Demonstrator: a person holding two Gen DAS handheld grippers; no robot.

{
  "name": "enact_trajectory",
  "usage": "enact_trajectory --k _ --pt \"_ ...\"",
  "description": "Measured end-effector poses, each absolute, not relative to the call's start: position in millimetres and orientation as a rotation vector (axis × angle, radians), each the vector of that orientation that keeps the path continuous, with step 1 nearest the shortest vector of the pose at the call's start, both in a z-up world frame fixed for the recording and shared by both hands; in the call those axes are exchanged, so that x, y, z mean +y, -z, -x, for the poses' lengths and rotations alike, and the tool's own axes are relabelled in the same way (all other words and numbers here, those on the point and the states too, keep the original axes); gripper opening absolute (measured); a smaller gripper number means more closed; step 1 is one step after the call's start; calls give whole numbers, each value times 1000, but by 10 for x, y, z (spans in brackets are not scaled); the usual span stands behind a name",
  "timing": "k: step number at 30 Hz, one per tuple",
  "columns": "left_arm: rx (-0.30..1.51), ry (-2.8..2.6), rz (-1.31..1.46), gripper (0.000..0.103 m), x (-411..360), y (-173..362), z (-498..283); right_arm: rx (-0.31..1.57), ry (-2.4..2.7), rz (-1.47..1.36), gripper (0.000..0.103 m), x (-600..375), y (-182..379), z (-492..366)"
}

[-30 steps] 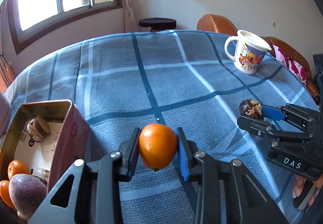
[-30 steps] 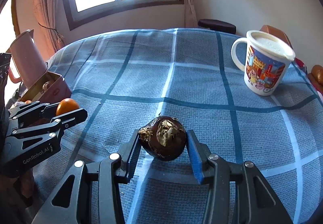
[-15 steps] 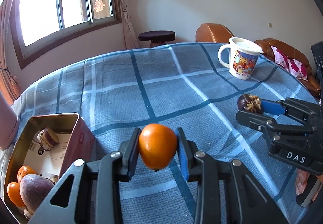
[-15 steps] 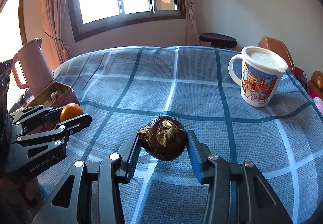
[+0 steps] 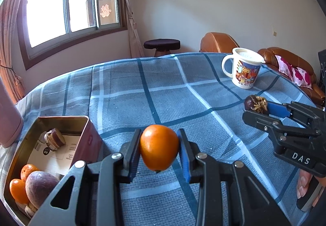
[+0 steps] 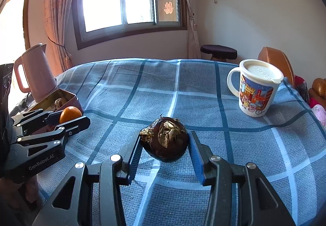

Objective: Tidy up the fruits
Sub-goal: 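Lift both held fruits and carry them toward the pink tin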

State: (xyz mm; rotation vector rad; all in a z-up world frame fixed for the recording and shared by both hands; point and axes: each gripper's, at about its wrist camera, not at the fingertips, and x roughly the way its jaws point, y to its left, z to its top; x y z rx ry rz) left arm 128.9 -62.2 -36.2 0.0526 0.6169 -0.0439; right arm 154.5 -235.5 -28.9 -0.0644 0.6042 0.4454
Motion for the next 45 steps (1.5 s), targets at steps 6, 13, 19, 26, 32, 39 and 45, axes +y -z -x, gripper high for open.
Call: enact_trajectory --k 6,13,19,26,32,39,45 --pt "592 35 -46 36 -604 336 -1228 563 -439 80 47 -2353 255 -1470" --pt "567 25 -28 36 -575 313 -1173 536 -432 110 47 -2314 232 -1425" --pt "548 15 -35 36 -588 295 -1124 505 -428 112 47 -2319 206 -1371" --pt "524 3 -40 36 -594 269 -1075 457 -424 119 47 -2324 168 -1292" --pt "497 -18 -48 36 -602 246 -1023 430 -426 122 47 -2331 149 -1246" --pt "463 -37 -79 36 -647 218 -954 396 -425 114 47 -2356 123 -1192" --pt "437 -56 -90 36 -666 198 -884 358 -427 100 47 -2394 95 -1128"
